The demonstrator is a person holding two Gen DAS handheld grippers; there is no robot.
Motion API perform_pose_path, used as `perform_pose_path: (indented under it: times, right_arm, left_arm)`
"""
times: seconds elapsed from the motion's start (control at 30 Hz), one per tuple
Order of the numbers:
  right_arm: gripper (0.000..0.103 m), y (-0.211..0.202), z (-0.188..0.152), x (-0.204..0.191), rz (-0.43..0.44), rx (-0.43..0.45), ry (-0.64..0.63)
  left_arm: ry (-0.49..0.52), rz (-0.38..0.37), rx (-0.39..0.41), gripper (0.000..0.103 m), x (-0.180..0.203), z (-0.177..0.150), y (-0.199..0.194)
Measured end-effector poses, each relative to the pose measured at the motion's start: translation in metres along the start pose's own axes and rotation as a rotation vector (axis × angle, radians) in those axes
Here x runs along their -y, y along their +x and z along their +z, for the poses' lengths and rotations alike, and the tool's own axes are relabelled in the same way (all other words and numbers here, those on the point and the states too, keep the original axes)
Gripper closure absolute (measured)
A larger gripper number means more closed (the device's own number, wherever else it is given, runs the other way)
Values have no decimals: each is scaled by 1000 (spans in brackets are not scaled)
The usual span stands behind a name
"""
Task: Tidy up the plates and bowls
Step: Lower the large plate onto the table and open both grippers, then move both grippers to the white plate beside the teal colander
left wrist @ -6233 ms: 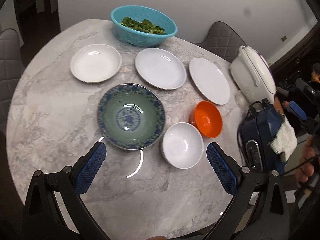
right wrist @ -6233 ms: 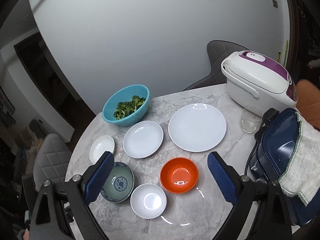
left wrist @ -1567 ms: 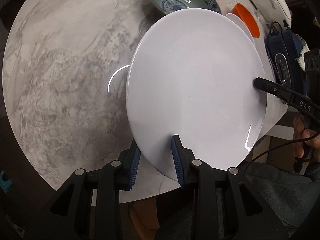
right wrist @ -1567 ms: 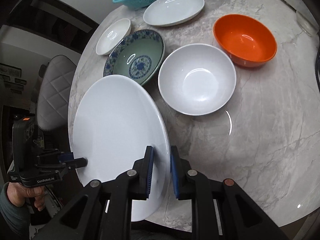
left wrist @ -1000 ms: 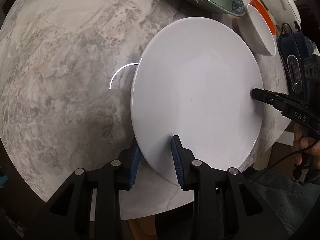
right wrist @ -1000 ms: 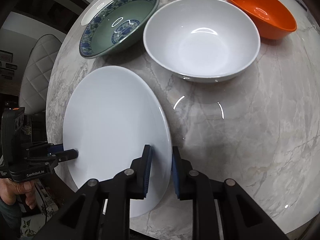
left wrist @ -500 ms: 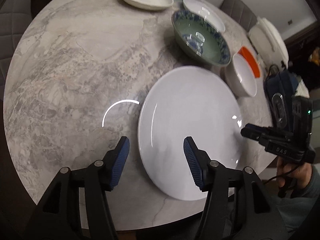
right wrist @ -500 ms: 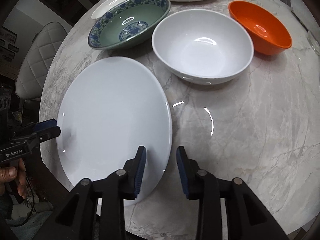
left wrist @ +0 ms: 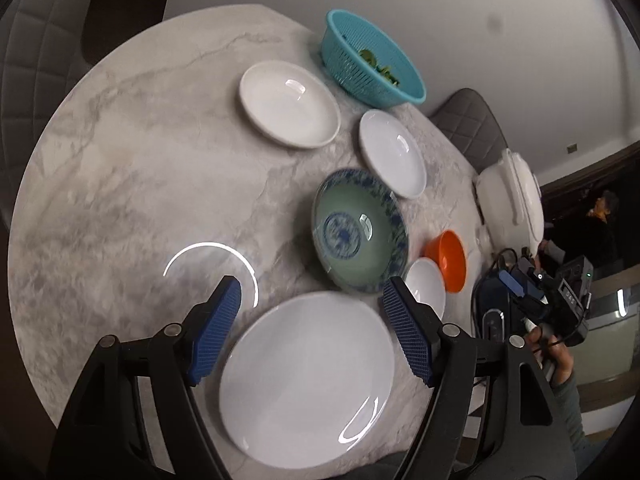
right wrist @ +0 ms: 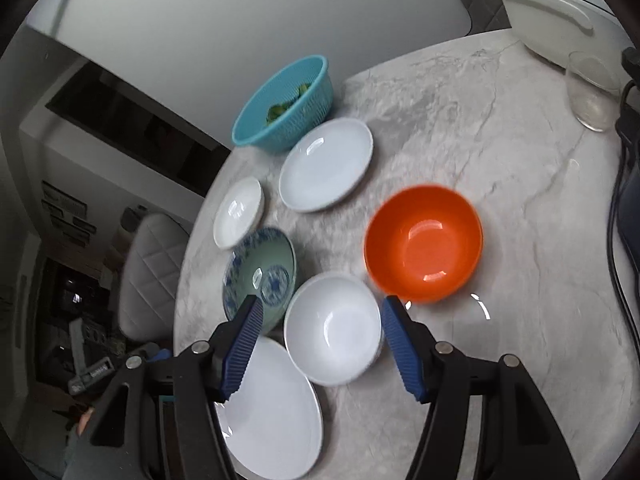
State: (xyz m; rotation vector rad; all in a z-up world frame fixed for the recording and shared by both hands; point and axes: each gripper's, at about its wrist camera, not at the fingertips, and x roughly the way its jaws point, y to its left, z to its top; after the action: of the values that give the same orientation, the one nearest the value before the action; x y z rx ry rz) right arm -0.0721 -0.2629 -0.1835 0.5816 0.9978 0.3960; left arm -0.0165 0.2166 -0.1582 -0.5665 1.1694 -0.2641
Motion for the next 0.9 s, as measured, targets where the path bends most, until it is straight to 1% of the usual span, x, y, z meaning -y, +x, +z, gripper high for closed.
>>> perform_pose_path:
  times: [0.03, 0.07, 0.1, 0.17, 0.2, 0.23, 0.27, 0.3, 0.37, 0.4, 0.47, 0.5, 0.57, 0.73, 0.9]
  right_arm:
    - [36, 0, 21, 10, 50, 4, 24]
    - [36, 3, 41, 19, 111, 1, 46]
    - [36, 10, 62, 28, 152, -1, 69]
    - [35, 28, 103, 46, 189, -36, 107]
    - [35, 38, 122, 53, 218, -63, 113]
    - [35, 50, 138, 58, 240, -84, 110]
    - [35, 63, 153, 62, 241, -104, 98]
    - [35, 75, 165, 66, 237, -129, 89]
    - [35, 103, 184, 77, 239, -191, 95]
    - [35, 116, 190, 82, 228, -222, 96]
    - [35, 138, 199, 91, 225, -275, 94]
    - [36, 147, 201, 96, 235, -291, 93]
    - [39, 161, 204, 102, 245, -315, 94]
    - [40, 189, 206, 112, 244, -370, 82]
    - [46, 201, 206, 114, 256, -383, 67]
  left_arm:
    - [25, -13, 4, 31, 11, 19, 6]
    - [58, -14, 8, 31, 23, 37, 14]
    - [91, -7, -3, 31, 38, 57, 24]
    - [146, -15, -54, 30, 66, 97, 54]
    - [175, -9, -79, 30, 80, 115, 70]
    - [203, 14, -80, 30, 91, 130, 83]
    - [230, 32, -83, 30, 102, 145, 98]
    - [246, 30, -106, 30, 110, 159, 116]
    - [236, 28, -147, 30, 119, 183, 150]
    - [244, 33, -166, 30, 123, 194, 166]
    - [268, 75, -194, 31, 127, 206, 195]
    - [264, 72, -208, 32, 128, 212, 206]
    - [256, 56, -235, 32, 125, 215, 225]
    - [252, 51, -277, 32, 117, 221, 258]
    - [256, 41, -296, 32, 113, 221, 279]
